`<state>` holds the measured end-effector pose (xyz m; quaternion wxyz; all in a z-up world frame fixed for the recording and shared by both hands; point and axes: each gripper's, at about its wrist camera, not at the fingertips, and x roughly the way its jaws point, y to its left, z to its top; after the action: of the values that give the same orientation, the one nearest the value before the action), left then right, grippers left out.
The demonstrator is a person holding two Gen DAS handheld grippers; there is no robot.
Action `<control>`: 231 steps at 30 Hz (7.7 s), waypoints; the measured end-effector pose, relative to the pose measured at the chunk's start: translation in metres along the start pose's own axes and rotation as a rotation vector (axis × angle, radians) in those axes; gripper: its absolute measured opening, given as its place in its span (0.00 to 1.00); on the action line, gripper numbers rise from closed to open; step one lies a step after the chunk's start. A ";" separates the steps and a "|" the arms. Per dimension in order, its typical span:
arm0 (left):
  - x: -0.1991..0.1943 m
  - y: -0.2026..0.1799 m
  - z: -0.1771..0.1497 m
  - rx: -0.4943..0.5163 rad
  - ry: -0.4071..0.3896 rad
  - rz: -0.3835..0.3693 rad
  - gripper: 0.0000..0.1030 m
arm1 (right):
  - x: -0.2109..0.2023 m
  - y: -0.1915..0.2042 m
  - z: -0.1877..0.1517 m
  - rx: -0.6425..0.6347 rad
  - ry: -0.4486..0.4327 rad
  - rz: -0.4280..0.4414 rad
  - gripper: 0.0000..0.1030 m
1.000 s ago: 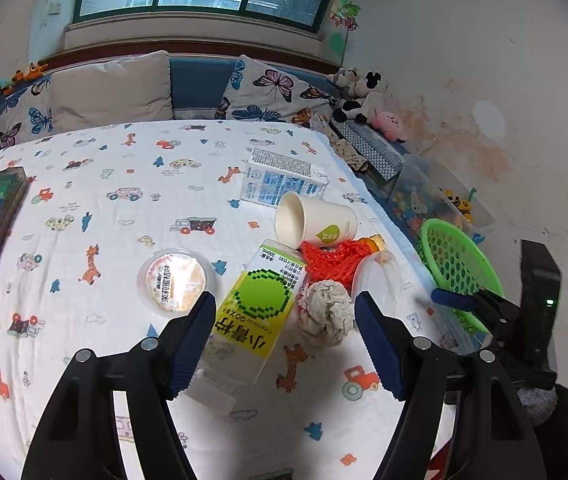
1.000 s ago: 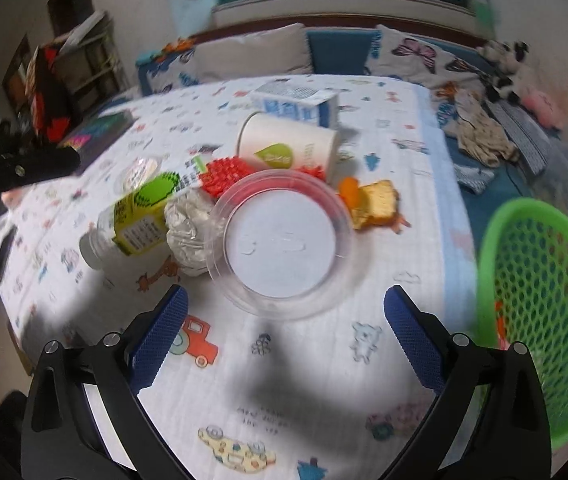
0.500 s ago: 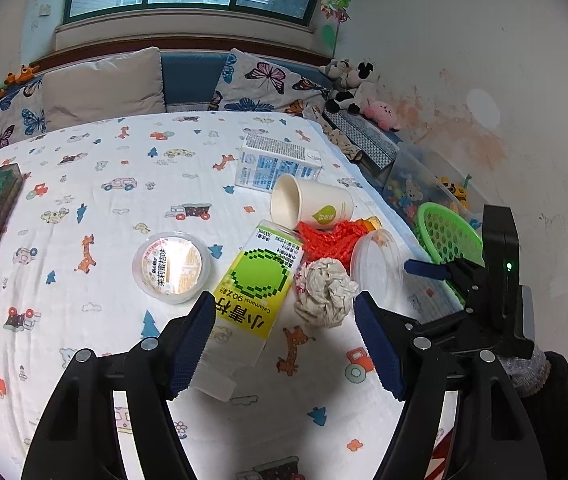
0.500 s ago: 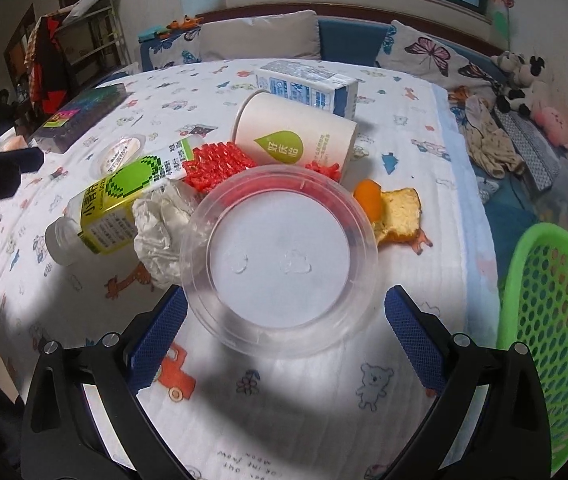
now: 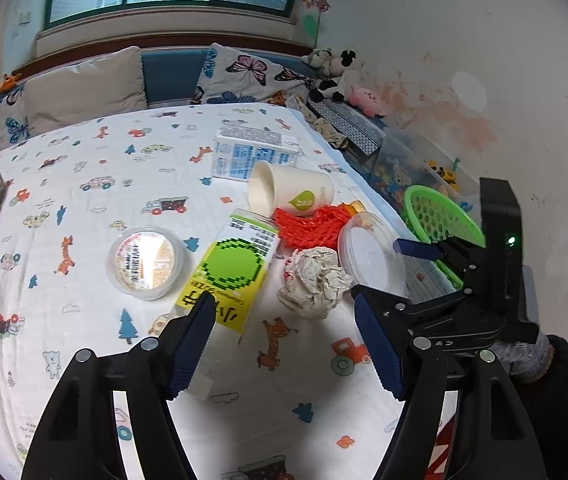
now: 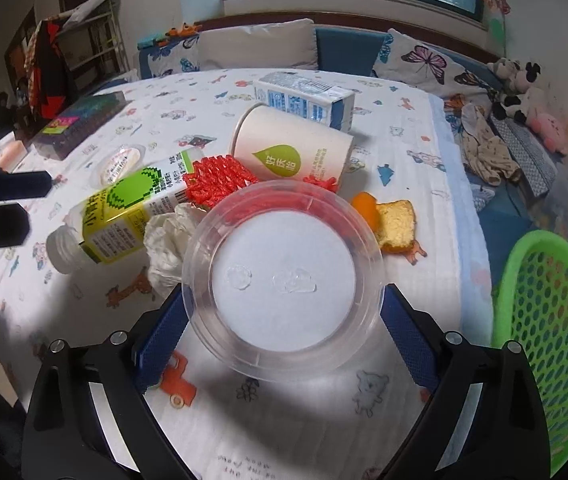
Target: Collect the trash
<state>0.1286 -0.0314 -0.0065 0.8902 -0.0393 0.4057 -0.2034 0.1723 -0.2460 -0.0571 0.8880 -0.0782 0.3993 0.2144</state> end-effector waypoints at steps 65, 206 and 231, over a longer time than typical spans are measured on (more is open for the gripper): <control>0.050 -0.115 0.042 0.267 0.034 -0.079 0.35 | -0.089 -0.229 -0.094 0.654 -0.048 -0.201 0.91; -0.005 0.052 0.001 0.024 -0.003 0.162 0.57 | 0.047 -0.006 0.037 0.288 0.034 0.182 0.73; 0.006 -0.011 0.025 0.141 -0.020 0.071 0.57 | -0.059 -0.076 -0.013 0.407 -0.108 0.062 0.47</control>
<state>0.1474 -0.0460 0.0086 0.9014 0.0361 0.3827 -0.1992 0.1625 -0.3370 -0.0247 0.8986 0.1267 0.3882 0.1606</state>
